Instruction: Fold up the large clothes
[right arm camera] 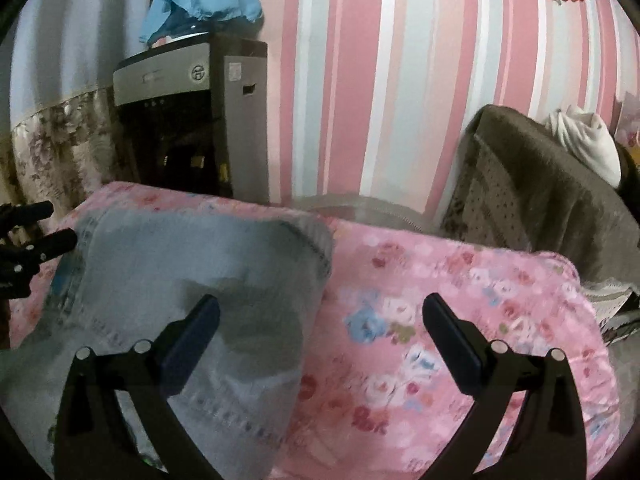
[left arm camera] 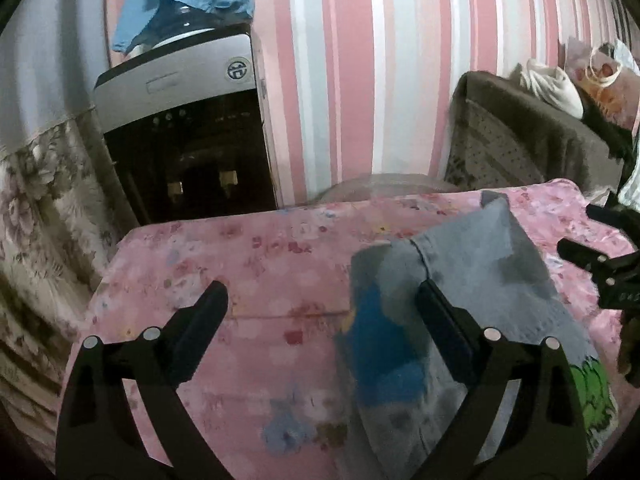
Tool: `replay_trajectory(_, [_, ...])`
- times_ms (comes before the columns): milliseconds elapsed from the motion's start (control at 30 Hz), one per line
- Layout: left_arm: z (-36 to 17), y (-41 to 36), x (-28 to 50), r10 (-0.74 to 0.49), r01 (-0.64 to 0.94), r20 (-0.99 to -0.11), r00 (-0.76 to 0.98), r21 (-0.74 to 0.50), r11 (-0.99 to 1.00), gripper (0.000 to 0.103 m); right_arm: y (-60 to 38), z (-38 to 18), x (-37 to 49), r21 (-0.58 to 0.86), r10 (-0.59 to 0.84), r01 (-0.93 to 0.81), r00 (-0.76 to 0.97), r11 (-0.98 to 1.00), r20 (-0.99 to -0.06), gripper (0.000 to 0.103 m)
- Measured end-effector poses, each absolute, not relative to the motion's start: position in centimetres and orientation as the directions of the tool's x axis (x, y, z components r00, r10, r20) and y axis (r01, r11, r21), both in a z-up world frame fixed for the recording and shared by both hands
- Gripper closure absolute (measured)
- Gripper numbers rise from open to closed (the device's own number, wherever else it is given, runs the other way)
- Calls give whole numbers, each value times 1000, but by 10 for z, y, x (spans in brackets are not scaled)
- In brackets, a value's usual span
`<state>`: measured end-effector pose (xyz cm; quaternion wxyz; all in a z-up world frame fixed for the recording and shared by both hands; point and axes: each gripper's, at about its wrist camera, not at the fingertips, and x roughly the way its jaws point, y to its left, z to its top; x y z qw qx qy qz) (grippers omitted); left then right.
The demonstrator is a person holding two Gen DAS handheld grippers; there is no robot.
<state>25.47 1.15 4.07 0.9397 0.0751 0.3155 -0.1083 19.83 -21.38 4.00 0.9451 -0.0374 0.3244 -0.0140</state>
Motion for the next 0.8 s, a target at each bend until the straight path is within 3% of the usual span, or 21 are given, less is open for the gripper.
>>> replay_trajectory(233, [25, 10, 285, -148, 216, -642, 753, 27, 976, 3, -219, 13, 235, -103, -124, 73, 724, 992, -679, 2])
replay_trajectory(533, [-20, 12, 304, -58, 159, -701, 711, 81, 984, 3, -209, -11, 255, -126, -132, 56, 664, 990, -736, 2])
replay_trajectory(633, [-19, 17, 301, -82, 164, -694, 715, 54, 985, 3, -207, -2, 251, -137, -134, 47, 660, 989, -739, 2])
replay_trajectory(800, [15, 29, 272, -144, 204, -665, 733, 13, 979, 9, -217, 26, 205, -45, -17, -20, 721, 999, -693, 2])
